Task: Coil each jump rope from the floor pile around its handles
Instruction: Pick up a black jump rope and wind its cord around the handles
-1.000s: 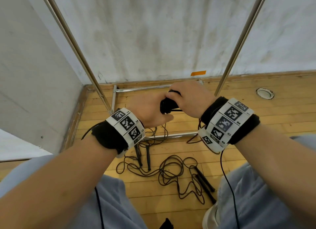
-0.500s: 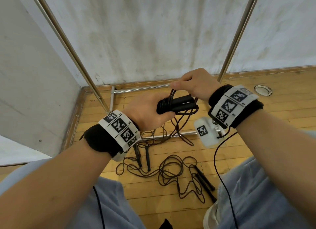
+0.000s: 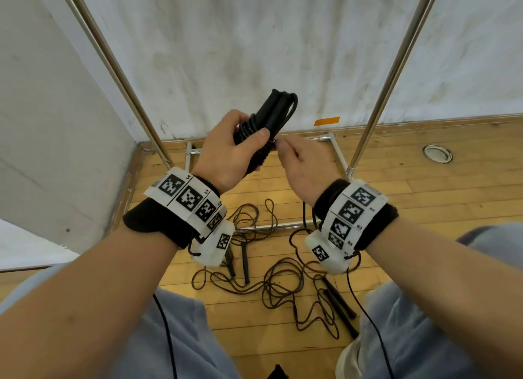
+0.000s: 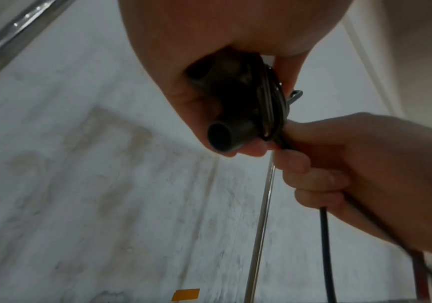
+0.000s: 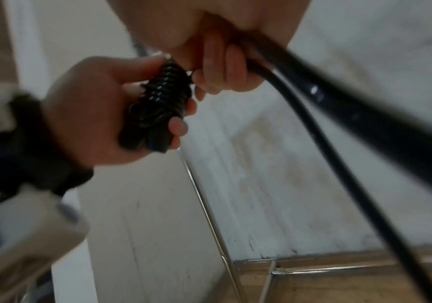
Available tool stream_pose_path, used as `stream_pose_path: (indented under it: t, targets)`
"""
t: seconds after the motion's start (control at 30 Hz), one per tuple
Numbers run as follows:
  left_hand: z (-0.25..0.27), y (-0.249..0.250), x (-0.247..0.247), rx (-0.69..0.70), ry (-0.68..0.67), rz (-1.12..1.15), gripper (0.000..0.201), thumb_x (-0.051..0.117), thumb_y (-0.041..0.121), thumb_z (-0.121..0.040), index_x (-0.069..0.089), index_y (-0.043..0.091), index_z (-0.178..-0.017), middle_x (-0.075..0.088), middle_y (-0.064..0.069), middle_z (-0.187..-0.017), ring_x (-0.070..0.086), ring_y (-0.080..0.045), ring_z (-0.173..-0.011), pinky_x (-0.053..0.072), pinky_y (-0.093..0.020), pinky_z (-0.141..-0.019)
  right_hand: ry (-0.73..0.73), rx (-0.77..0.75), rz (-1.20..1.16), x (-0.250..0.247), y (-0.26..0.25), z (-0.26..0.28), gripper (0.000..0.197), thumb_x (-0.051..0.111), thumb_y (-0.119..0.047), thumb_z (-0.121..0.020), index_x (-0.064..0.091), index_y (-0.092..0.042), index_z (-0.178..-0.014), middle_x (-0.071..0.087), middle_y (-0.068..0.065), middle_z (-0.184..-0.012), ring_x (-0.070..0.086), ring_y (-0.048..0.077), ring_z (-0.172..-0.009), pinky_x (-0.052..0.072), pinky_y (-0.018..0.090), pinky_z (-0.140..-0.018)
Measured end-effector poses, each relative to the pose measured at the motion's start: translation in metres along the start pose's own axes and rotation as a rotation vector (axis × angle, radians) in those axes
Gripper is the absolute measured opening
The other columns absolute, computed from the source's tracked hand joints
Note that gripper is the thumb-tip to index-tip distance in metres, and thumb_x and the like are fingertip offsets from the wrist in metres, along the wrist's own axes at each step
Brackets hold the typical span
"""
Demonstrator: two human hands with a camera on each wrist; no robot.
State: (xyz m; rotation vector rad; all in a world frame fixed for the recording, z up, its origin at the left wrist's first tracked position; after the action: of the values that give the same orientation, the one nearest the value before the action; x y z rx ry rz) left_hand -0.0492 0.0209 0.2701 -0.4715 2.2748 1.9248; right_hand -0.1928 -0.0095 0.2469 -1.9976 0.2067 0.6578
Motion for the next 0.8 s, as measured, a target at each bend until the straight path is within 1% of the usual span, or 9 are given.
stream_pose_path:
  t: [0.1, 0.13, 0.2, 0.33, 0.43, 0.5, 0.6, 0.67, 0.8]
  targets:
    - [-0.001, -0.004, -0.001, -0.010, -0.011, -0.041, 0.021, 0.059, 0.020, -0.093, 0.046, 0.006, -0.104, 0.064, -0.016, -0.080, 0.063, -0.026, -0.058, 0.047, -0.028, -0.048, -0.137, 0.013, 0.152, 0.003, 0.000, 0.003, 0.019, 0.045, -0.019, -0.097, 0.063, -0.014, -0.096, 0.053, -0.010, -0.069, 0.048, 0.001, -0.061, 0.033, 0.014, -0.054]
    - [-0.001, -0.004, 0.000, -0.005, -0.023, -0.066, 0.022, 0.060, 0.021, -0.093, 0.046, 0.009, -0.105, 0.065, -0.014, -0.080, 0.064, -0.025, -0.058, 0.048, -0.028, -0.049, -0.183, 0.046, 0.202, 0.003, 0.002, 0.002, 0.021, 0.044, -0.021, -0.098, 0.064, -0.014, -0.097, 0.057, -0.006, -0.073, 0.050, 0.004, -0.064, 0.035, 0.021, -0.057]
    - [0.000, -0.004, 0.003, 0.007, -0.039, -0.117, 0.022, 0.060, 0.023, -0.092, 0.047, 0.016, -0.108, 0.065, -0.009, -0.083, 0.065, -0.023, -0.059, 0.051, -0.029, -0.051, -0.264, 0.148, 0.190, 0.004, 0.004, 0.000, 0.023, 0.043, -0.023, -0.098, 0.065, -0.015, -0.096, 0.063, -0.002, -0.081, 0.054, 0.011, -0.072, 0.040, 0.026, -0.061]
    - [-0.001, -0.002, 0.001, 0.062, -0.025, -0.212, 0.017, 0.061, 0.025, -0.091, 0.053, 0.024, -0.106, 0.062, 0.005, -0.082, 0.065, -0.011, -0.062, 0.053, -0.024, -0.055, -0.358, 0.343, -0.248, 0.008, 0.005, 0.001, 0.024, 0.042, -0.022, -0.099, 0.062, -0.018, -0.087, 0.060, 0.001, -0.071, 0.056, 0.015, -0.070, 0.043, 0.024, -0.067]
    - [-0.005, 0.000, -0.006, 0.075, -0.007, -0.227, 0.017, 0.061, 0.023, -0.091, 0.054, 0.022, -0.107, 0.064, -0.001, -0.082, 0.066, -0.019, -0.065, 0.055, -0.035, -0.059, -0.308, 0.408, -0.455, 0.008, 0.009, 0.000, 0.028, 0.037, -0.020, -0.101, 0.058, -0.017, -0.084, 0.040, -0.004, -0.058, 0.040, 0.013, -0.054, 0.039, 0.026, -0.060]
    - [-0.007, 0.000, -0.009, 0.071, 0.002, -0.250, 0.018, 0.061, 0.023, -0.090, 0.054, 0.022, -0.107, 0.065, -0.003, -0.083, 0.066, -0.023, -0.066, 0.057, -0.041, -0.064, -0.252, 0.391, -0.391, 0.008, 0.010, -0.002, 0.028, 0.036, -0.021, -0.101, 0.058, -0.018, -0.083, 0.036, -0.006, -0.058, 0.032, 0.010, -0.050, 0.031, 0.025, -0.053]
    - [-0.010, -0.004, -0.013, 0.066, 0.014, -0.345, 0.022, 0.062, 0.028, -0.089, 0.054, 0.024, -0.110, 0.065, 0.001, -0.085, 0.066, -0.022, -0.072, 0.056, -0.045, -0.071, -0.195, 0.301, -0.210, 0.005, 0.006, -0.003, 0.030, 0.039, -0.023, -0.099, 0.056, -0.023, -0.075, 0.039, -0.008, -0.060, 0.035, 0.007, -0.051, 0.029, 0.023, -0.052]
    - [-0.010, -0.009, -0.015, 0.063, 0.018, -0.428, 0.028, 0.061, 0.032, -0.088, 0.054, 0.028, -0.115, 0.064, 0.003, -0.089, 0.065, -0.022, -0.078, 0.055, -0.045, -0.074, -0.179, 0.241, -0.095, 0.001, 0.003, -0.004, 0.033, 0.039, -0.024, -0.099, 0.056, -0.022, -0.071, 0.041, -0.008, -0.059, 0.038, 0.007, -0.053, 0.030, 0.025, -0.055]
    - [-0.011, -0.019, -0.014, 0.048, 0.014, -0.539, 0.032, 0.059, 0.036, -0.089, 0.053, 0.028, -0.118, 0.059, 0.008, -0.088, 0.062, -0.020, -0.080, 0.052, -0.035, -0.073, -0.231, 0.191, 0.076, 0.003, -0.002, -0.001, 0.032, 0.037, -0.026, -0.100, 0.058, -0.016, -0.078, 0.044, -0.008, -0.060, 0.042, 0.007, -0.058, 0.031, 0.023, -0.054]
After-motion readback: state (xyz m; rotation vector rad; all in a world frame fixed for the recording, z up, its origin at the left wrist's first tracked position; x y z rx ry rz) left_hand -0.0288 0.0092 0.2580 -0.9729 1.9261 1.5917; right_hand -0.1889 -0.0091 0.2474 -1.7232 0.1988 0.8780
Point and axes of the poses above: each hand's wrist, its own z-axis away from the middle knuckle, its own x-axis out of the palm, y = z × x, the point moved 2 cm from there along -z, towards the middle knuckle
